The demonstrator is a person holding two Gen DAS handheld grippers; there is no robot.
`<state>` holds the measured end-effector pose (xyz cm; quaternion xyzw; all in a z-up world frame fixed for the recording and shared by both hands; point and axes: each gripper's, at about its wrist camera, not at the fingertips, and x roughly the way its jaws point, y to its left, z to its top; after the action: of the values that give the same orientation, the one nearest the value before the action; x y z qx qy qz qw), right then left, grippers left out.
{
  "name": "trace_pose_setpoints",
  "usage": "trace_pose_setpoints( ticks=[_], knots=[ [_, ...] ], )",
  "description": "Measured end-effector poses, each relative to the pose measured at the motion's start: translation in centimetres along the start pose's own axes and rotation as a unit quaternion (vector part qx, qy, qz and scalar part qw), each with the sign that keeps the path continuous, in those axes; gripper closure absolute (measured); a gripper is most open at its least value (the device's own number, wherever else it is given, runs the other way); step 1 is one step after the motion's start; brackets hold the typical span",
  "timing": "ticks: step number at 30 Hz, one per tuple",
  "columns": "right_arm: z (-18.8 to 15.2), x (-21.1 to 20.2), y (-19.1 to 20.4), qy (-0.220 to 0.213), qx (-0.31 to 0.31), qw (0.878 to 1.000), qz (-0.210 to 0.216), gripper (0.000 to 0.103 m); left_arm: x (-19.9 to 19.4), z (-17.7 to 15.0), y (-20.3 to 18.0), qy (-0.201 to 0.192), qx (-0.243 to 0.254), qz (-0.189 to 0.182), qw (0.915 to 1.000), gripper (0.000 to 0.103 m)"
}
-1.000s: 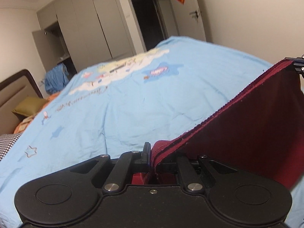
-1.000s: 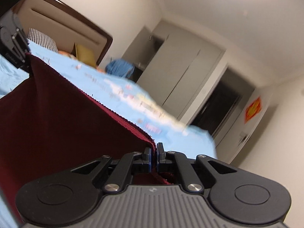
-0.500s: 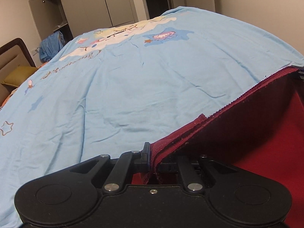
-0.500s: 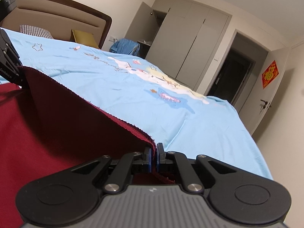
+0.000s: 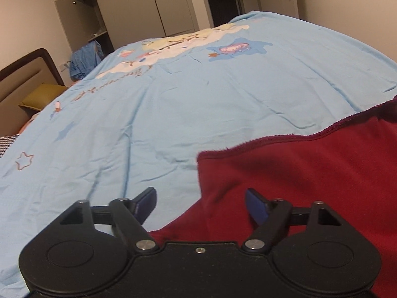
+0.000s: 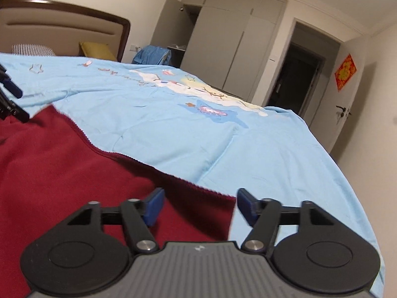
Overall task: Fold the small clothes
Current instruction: 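Lay the hem onto the collar and open both grippers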
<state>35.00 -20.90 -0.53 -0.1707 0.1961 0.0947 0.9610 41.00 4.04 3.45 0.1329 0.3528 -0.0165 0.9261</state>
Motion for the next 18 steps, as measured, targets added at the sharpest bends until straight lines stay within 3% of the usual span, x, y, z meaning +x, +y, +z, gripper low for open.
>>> trace_pose_setpoints(
  ticks=[1,5,12,14,16,18],
  knots=[
    [-0.2,-0.6,-0.6,-0.001,0.013,1.000,0.002,0.020,-0.5,-0.2,0.1,-0.003,-0.003,0.006,1.0000,0.011],
    [-0.7,-2.5,-3.0,0.012,0.068,0.997,0.020,0.017,-2.1,-0.9,-0.2,-0.028,-0.007,-0.005,0.9996,0.007],
    [-3.6,-3.0,-3.7,0.050,0.144,0.988,0.032,0.019,-2.4,-1.8,-3.9,-0.086,-0.020,-0.114,0.9895,0.005],
    [-4.0,-2.9,-3.4,0.057,0.154,0.986,0.032,0.028,-2.0,-1.8,-5.2,-0.100,-0.014,-0.127,0.9868,0.005],
    [-4.2,-2.7,-3.6,0.061,0.171,0.983,0.037,0.048,-1.5,-1.8,-6.2,-0.111,-0.008,-0.127,0.9856,0.005],
    [-4.4,-2.3,-4.0,0.069,0.193,0.978,0.041,0.061,-0.8,-1.9,-6.6,-0.110,-0.009,-0.121,0.9865,0.005]
  ],
)
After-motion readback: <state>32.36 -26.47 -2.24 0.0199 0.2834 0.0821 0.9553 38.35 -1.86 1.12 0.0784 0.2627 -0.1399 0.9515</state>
